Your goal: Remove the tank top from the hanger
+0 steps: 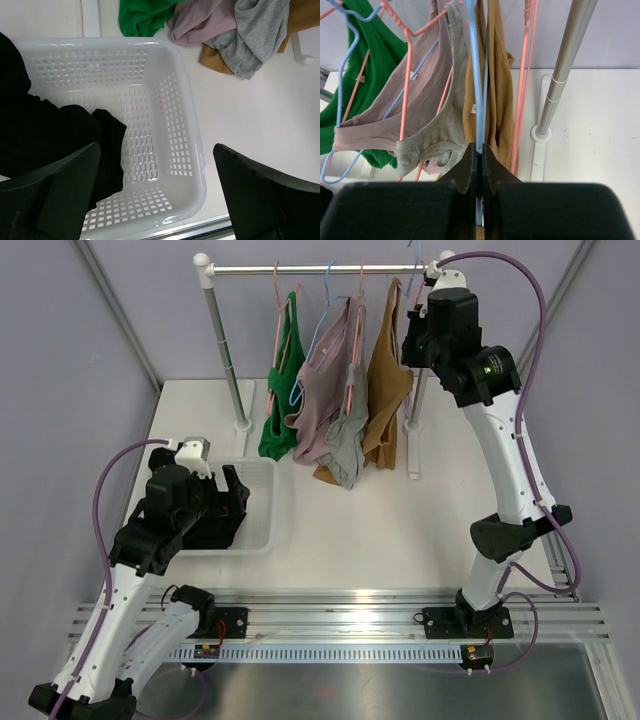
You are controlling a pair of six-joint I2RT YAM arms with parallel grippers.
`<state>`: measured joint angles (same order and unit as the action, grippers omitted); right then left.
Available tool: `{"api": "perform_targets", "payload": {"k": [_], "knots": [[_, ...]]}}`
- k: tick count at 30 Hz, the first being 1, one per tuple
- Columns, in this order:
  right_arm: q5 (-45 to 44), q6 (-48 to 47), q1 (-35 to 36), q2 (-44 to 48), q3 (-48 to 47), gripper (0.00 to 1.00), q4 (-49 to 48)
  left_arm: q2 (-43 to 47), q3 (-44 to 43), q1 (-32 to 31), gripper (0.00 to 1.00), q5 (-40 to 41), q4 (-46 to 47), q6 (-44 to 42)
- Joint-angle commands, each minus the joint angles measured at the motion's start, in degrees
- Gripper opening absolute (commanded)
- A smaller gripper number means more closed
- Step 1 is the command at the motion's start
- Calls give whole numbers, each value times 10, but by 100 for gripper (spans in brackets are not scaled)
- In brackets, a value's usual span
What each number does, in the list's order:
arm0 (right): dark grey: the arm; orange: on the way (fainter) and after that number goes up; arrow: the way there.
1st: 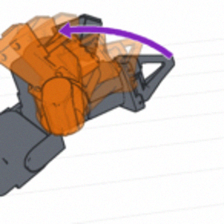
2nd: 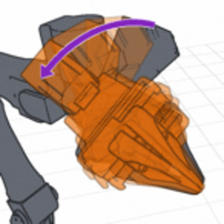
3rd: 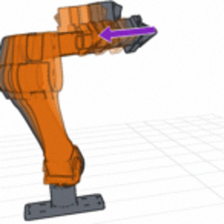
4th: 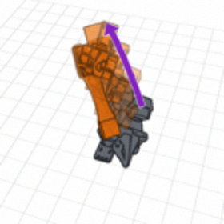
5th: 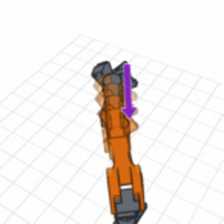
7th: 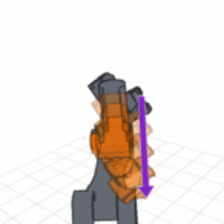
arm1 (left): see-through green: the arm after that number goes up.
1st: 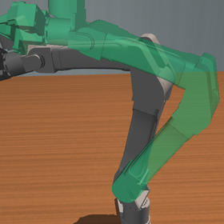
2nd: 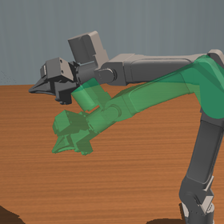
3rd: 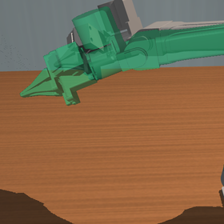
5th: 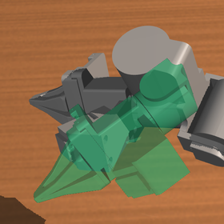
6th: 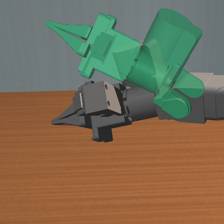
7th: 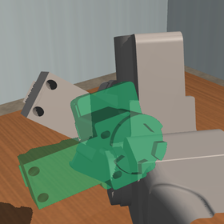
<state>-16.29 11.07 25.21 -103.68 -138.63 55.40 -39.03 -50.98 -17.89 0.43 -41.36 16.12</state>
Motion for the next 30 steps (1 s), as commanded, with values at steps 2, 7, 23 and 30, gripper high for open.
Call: {"api": "perform_targets", "payload": {"k": [2,7,23,30], "knots": [[29,-5,5,68,14,0,-28,9,-15,0,99,-45,46,24],[68,-1,5,138,77,0,-1,-2,-29,-18,99,-68,88,61],[175,-10,5,412,164,0,111,-135,-221,-316,99,69,199,52],[232,-8,5,444,125,0,184,-199,-322,-377,99,47,241,0]]}}
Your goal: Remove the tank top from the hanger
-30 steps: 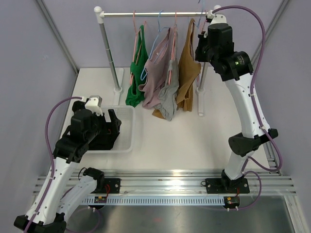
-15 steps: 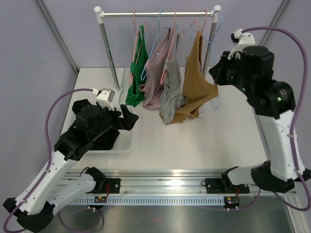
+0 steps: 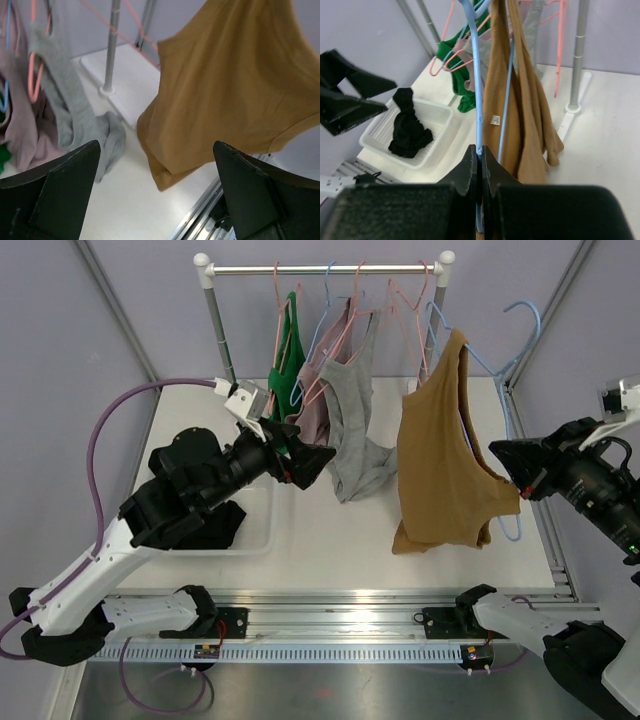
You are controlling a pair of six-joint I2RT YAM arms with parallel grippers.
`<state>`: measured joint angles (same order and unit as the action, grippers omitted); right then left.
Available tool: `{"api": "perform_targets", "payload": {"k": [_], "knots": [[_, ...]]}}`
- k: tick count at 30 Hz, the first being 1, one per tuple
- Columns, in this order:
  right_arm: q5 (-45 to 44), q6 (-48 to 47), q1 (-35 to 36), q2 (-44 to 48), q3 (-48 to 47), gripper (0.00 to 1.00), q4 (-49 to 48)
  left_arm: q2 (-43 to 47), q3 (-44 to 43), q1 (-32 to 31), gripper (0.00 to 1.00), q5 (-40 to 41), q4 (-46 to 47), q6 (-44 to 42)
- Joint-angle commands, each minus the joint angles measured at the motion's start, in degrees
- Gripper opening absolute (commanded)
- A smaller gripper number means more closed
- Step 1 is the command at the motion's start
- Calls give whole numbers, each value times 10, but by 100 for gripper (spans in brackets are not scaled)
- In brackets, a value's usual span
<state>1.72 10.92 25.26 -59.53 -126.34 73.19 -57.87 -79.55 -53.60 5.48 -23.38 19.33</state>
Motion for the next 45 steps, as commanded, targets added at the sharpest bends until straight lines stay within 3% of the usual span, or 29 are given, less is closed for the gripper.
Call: {"api": "perform_targets", "payload": {"k": [1,7,14,18,21,26,28,32,39,41,45], "knots": [[85,-6,4,12,31,0,6,-15,-39,-35,99,-4,84,-36],[179,-1,4,40,150,0,-27,-73,-66,-73,99,30,132,-69],[252,16,4,50,208,0,-75,-124,-55,-75,98,68,149,-82],[277,17,4,52,222,0,-96,-145,-45,-75,90,79,152,-84],[273,15,4,56,231,0,-102,-154,-39,-74,75,90,147,-84],[255,8,4,56,234,0,-100,-162,-37,-75,35,110,136,-83],[237,1,4,54,237,0,-96,-158,-32,-75,31,114,137,-83],[227,-10,4,54,250,0,-94,-150,-27,-75,1,143,127,-82],[276,-75,4,90,320,0,-90,-101,-21,-44,0,423,5,20],[325,-93,4,109,348,0,-102,-61,1,-1,0,422,-40,69],[399,-95,4,134,361,0,-142,-19,27,54,0,372,-75,84]]}}
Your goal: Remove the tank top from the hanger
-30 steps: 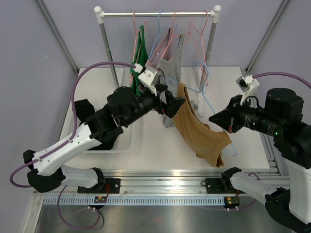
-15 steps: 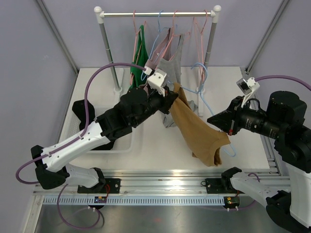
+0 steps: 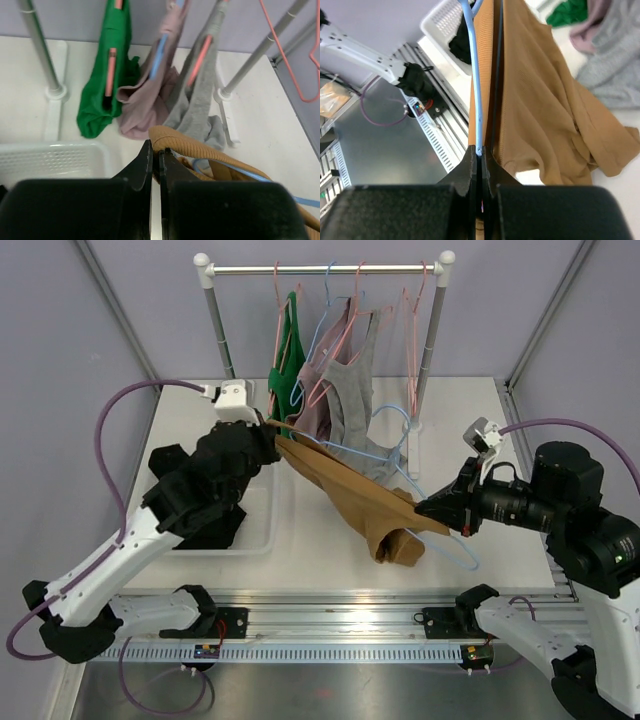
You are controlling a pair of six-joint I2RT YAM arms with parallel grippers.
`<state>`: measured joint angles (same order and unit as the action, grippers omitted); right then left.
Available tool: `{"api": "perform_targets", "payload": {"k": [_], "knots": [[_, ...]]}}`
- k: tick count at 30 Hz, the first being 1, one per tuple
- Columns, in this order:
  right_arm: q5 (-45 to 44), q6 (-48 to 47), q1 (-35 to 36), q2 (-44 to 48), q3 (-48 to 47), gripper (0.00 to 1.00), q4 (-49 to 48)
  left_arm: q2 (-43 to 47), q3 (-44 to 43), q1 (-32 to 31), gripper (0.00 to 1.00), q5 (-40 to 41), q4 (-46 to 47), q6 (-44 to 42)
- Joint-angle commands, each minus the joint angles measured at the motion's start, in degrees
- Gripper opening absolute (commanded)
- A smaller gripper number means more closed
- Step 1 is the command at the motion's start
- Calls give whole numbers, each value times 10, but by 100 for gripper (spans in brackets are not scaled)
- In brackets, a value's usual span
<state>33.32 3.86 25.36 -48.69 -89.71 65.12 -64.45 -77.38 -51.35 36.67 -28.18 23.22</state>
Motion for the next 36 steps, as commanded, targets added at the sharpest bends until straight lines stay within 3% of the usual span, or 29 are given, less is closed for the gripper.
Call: {"api": "perform_targets", "payload": {"k": [1,5,7,8,9,12,17,20,21,22,25,26,28,29,32,35,36], "knots": [[86,-22,3,35,-3,0,-73,49,6,33,0,53,-42,43],[46,-4,3,68,32,0,-183,76,20,34,0,-20,-59,39],[18,25,3,96,79,0,-246,117,65,32,0,-148,-10,18],[6,37,4,104,98,0,-322,134,86,32,0,-200,17,3],[-10,68,3,114,118,0,-363,169,136,31,0,-295,45,1],[-76,122,3,144,199,0,-542,197,201,14,0,-436,156,-16],[-201,181,4,129,323,0,-904,185,257,-67,0,-489,191,-46],[-256,203,3,100,381,0,-1081,174,297,-80,0,-544,242,-39],[-263,206,3,84,388,0,-1100,170,302,-83,0,-532,248,-36],[-274,202,3,79,370,0,-1086,168,304,-87,0,-506,244,-31],[-349,169,3,70,251,0,-811,154,282,-88,0,-370,168,-16],[-373,160,3,68,222,0,-668,147,272,-89,0,-332,143,-12],[-409,145,3,59,168,0,-568,129,242,-89,2,-260,76,-9],[-445,134,3,43,121,0,-422,115,218,-89,12,-228,31,-8],[-464,132,3,12,78,0,-340,104,196,-89,17,-204,-5,-4],[-462,143,4,-27,34,0,-268,101,176,-89,42,-192,-35,3],[-458,145,3,-37,24,0,-254,104,171,-88,55,-190,-43,5]]}}
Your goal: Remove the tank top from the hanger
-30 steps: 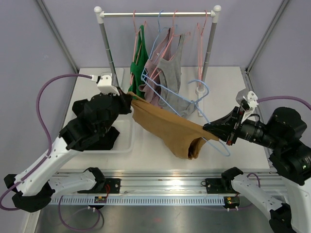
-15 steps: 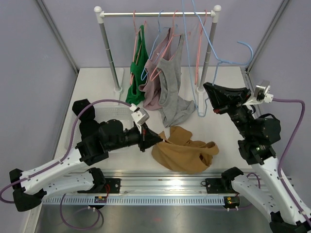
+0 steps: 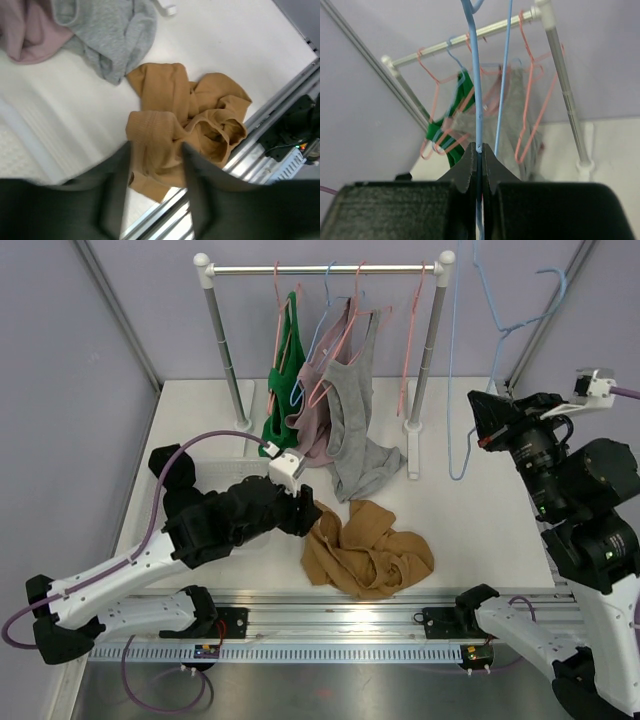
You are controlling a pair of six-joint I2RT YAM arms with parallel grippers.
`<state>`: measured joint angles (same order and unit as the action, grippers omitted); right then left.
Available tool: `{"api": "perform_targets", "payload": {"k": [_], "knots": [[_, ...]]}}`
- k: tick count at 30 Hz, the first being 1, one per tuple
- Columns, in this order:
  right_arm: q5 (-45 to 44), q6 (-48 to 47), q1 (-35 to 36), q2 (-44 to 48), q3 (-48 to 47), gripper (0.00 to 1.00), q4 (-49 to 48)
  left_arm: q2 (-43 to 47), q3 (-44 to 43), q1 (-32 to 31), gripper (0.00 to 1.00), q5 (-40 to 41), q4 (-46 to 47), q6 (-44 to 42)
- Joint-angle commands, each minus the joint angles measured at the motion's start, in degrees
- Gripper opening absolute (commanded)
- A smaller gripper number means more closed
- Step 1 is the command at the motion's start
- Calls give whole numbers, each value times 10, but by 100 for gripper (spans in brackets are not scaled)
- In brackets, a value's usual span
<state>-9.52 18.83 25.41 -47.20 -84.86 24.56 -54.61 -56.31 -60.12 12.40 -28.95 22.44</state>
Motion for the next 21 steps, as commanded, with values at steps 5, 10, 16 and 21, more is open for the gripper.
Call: {"api": "perform_targets", "payload": {"k": [5,10,16,21], "knots": [[7,-2,3,-126,-93,0,210,27,-77,0,77,92,-120,20],[15,2,3,-187,-144,0,222,63,-86,-1,84,136,-203,20],[25,5,3,-251,-191,0,219,130,-43,0,88,161,-236,9],[-15,-12,3,-318,-225,0,197,164,8,-1,89,147,-205,2]]}}
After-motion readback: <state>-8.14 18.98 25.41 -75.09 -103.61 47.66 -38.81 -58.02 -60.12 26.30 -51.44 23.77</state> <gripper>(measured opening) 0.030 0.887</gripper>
